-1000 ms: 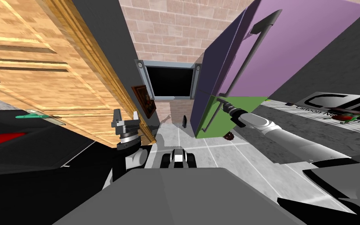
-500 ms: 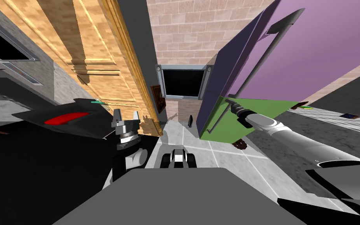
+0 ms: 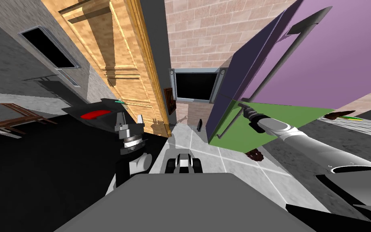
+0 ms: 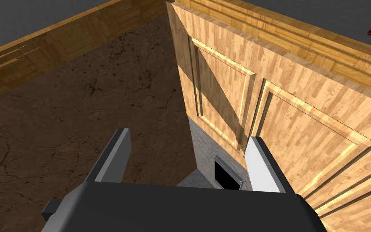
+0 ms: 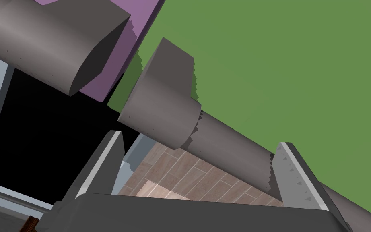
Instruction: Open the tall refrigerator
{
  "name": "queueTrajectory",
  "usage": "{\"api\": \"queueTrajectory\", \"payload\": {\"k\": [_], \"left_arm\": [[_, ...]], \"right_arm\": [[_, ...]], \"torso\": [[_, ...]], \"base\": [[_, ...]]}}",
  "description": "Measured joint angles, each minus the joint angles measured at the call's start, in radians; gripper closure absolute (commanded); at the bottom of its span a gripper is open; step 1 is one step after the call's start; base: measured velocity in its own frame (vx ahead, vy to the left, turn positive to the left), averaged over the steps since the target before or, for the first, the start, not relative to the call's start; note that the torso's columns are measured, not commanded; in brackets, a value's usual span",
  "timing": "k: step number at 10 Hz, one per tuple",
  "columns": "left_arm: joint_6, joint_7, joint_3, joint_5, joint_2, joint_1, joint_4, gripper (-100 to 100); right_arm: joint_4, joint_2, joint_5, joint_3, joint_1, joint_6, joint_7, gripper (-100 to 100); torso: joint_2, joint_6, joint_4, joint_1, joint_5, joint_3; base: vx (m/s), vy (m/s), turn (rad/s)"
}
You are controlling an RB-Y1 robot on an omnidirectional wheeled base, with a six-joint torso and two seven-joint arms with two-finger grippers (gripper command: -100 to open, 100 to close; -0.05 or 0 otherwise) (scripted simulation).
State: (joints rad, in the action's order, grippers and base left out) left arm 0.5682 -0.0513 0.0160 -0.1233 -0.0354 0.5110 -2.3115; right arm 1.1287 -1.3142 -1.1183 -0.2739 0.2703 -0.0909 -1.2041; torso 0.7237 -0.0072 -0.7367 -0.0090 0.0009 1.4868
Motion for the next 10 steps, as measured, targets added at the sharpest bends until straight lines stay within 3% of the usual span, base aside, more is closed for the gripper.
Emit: {"api": "queueTrajectory", "payload": {"k": [3, 4, 5, 6, 7, 8, 9, 10], "left_arm": [[0.000, 0.000, 0.000, 0.000, 0.000, 0.000, 0.000, 0], [0.000, 0.000, 0.000, 0.000, 0.000, 0.000, 0.000, 0], [0.000, 0.000, 0.000, 0.000, 0.000, 0.000, 0.000, 0], [0.000, 0.000, 0.000, 0.000, 0.000, 0.000, 0.000, 0], [0.000, 0.000, 0.000, 0.000, 0.000, 0.000, 0.000, 0], [0.000, 0.000, 0.000, 0.000, 0.000, 0.000, 0.000, 0], [0.000, 0.000, 0.000, 0.000, 0.000, 0.000, 0.000, 0], [0.000, 0.000, 0.000, 0.000, 0.000, 0.001, 0.000, 0]], "right_arm": [[-0.084, 0.021, -0.029, 0.034, 0.016, 0.025, -0.002, -100], [-0.069, -0.014, 0.022, -0.026, 0.023, -0.005, 0.001, -100], [-0.083, -0.017, 0.033, -0.034, 0.018, -0.024, 0.002, -100], [-0.125, 0.016, -0.028, 0.025, 0.019, 0.010, 0.007, -100], [-0.123, 0.010, -0.020, 0.022, 0.018, 0.011, 0.005, -100], [-0.121, 0.003, 0.005, -0.009, 0.031, -0.004, -0.001, -100], [-0.120, 0.002, 0.007, -0.013, 0.032, -0.008, -0.003, 100], [-0.082, -0.016, 0.038, -0.039, 0.028, -0.022, -0.004, 100]], "torso": [[-0.001, 0.002, -0.001, -0.002, 0.000, 0.000], [-0.001, 0.004, -0.001, 0.000, 0.001, 0.000], [-0.001, -0.001, 0.000, -0.001, 0.000, 0.000], [-0.002, 0.000, -0.001, -0.003, 0.001, 0.001], [-0.001, 0.002, -0.001, -0.001, 0.001, 0.001], [-0.001, 0.002, -0.001, -0.001, 0.001, 0.001], [0.001, 0.003, 0.001, 0.000, -0.002, -0.001], [0.002, 0.007, 0.000, 0.001, -0.001, -0.003]], "base": [[-0.072, -0.002, 0.141], [-0.057, -0.004, 0.225], [-0.084, 0.003, 0.165], [-0.026, -0.001, 0.020], [0.000, -0.005, -0.030], [-0.015, 0.008, -0.025], [0.076, -0.010, -0.249], [0.109, 0.007, -0.161]]}}
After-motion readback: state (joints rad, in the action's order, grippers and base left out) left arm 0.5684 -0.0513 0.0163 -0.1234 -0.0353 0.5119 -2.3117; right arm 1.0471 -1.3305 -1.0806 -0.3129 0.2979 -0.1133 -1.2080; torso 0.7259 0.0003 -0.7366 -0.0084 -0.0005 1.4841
